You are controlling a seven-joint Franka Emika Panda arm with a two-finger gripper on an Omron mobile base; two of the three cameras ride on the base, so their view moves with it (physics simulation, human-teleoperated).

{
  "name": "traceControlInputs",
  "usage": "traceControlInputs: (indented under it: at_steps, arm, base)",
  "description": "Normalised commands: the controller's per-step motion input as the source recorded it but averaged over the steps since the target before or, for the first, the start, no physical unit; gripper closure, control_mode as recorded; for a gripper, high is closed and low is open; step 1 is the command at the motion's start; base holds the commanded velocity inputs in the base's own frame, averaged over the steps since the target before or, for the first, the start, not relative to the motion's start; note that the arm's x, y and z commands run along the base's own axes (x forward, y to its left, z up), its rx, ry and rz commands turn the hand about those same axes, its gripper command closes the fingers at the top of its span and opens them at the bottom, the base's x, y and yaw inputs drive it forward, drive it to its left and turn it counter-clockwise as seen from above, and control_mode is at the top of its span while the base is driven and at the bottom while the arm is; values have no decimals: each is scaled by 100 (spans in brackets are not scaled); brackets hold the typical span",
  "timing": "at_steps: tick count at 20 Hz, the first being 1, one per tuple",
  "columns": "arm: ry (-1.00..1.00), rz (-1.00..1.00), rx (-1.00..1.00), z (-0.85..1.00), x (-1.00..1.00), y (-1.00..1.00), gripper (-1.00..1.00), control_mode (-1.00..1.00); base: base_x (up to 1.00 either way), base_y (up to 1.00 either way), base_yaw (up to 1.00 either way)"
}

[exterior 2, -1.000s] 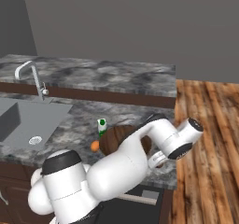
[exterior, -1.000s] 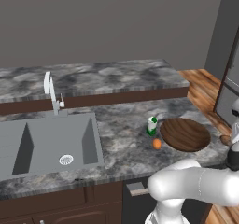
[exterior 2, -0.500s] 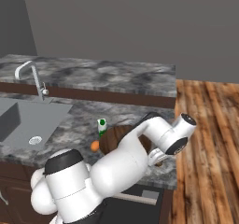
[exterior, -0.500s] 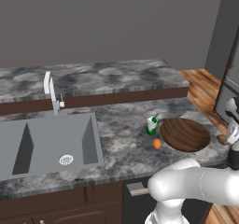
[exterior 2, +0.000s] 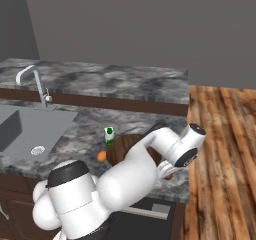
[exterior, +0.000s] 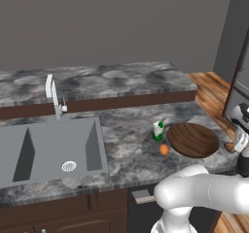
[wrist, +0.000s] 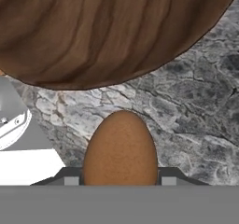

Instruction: Gather the eggs and milk located in the vicinity of the sink area and place them right next to the bowl.

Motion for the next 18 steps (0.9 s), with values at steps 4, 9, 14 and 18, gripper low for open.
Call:
traceControlInputs:
  at_steps: [4, 9, 14, 18]
  arm:
    - [0, 0, -4, -18, 0, 20, 100, -100]
    - [0, 0, -4, -15, 0, 14, 100, -100]
    - [0, 0, -4, -12, 0, 7, 100, -100]
    - [0, 0, -4, -8, 5, 1, 100, -100]
  base:
    - [0, 0, 0]
    - [0, 0, 0]
    - [0, 0, 0]
    - [0, 0, 0]
